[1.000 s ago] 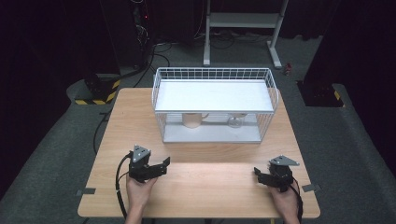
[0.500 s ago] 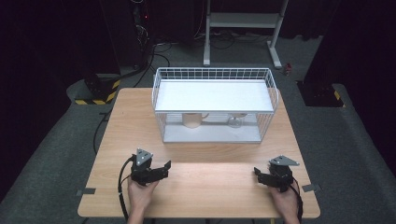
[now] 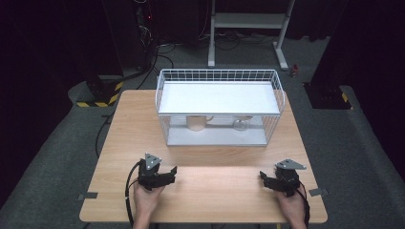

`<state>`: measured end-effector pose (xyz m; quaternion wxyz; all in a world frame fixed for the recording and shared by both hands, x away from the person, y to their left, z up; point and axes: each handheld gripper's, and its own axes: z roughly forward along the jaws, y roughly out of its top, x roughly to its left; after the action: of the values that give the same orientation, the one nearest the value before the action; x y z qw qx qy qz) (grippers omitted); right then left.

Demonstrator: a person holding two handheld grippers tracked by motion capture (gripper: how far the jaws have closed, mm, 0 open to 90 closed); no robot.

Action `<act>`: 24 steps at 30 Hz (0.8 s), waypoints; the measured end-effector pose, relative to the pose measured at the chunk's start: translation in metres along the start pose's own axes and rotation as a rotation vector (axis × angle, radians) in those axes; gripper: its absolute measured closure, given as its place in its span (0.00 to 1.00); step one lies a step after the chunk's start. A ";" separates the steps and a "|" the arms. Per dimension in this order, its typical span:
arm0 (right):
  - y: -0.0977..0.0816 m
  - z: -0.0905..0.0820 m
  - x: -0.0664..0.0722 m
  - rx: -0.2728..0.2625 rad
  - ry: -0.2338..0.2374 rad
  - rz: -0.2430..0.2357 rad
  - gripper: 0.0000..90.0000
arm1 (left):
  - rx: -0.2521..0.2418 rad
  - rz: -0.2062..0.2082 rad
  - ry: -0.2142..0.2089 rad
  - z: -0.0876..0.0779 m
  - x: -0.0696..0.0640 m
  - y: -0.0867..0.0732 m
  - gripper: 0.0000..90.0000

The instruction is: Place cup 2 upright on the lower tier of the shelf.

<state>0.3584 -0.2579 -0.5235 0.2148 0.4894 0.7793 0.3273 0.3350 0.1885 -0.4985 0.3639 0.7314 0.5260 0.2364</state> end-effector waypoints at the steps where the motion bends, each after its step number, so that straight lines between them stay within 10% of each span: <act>1: 0.000 0.000 0.000 0.000 0.000 0.000 0.28 | 0.001 0.000 0.002 0.001 0.000 0.000 0.17; 24: 0.000 0.000 0.000 0.001 0.000 0.000 0.28 | 0.057 -0.014 0.019 0.025 0.004 -0.003 0.17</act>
<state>0.3584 -0.2578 -0.5235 0.2146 0.4894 0.7794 0.3271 0.3529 0.1862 -0.5163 0.3395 0.7357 0.5409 0.2255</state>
